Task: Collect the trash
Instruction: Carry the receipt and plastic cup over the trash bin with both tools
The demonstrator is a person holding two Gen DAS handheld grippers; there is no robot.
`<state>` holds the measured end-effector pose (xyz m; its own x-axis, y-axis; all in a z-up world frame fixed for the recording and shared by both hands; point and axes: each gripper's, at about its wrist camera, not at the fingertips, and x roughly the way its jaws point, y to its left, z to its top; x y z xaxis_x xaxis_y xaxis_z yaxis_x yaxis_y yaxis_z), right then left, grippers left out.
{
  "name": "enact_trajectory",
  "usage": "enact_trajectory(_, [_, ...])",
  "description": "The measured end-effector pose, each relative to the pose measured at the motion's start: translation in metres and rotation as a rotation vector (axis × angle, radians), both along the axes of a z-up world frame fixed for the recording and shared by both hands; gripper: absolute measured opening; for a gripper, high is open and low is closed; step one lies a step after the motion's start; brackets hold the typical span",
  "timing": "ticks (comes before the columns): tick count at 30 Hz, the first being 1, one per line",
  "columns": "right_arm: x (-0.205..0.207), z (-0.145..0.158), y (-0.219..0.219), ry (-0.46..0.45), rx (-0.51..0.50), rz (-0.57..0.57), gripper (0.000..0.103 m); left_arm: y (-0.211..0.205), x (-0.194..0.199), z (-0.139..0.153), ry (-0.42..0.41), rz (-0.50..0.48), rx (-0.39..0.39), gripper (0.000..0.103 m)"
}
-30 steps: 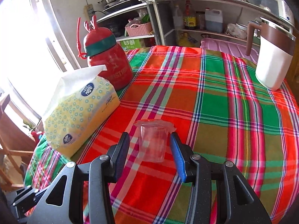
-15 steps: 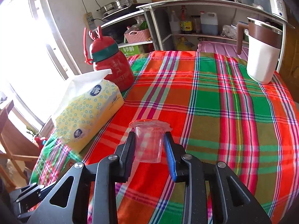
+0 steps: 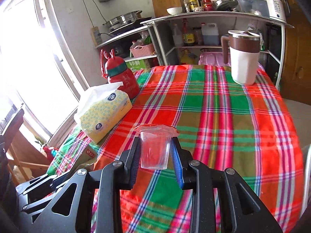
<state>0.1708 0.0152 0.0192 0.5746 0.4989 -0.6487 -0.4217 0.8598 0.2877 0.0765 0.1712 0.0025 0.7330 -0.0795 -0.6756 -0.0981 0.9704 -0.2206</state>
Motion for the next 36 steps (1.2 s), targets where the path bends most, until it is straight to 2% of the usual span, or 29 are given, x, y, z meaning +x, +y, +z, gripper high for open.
enact_trajectory(15, [-0.041,0.024,-0.098,-0.068,0.074,-0.13,0.032,-0.08,-0.005,0.024,-0.048,-0.115,0.042,0.018])
enact_trajectory(25, [-0.057,0.028,-0.146,-0.085,0.096,-0.199,0.032,-0.132,-0.006,0.038,-0.074,-0.192,0.075,0.018])
enact_trajectory(36, [-0.071,0.031,-0.218,-0.103,0.112,-0.333,0.032,-0.202,0.004,0.047,-0.095,-0.309,0.093,0.018])
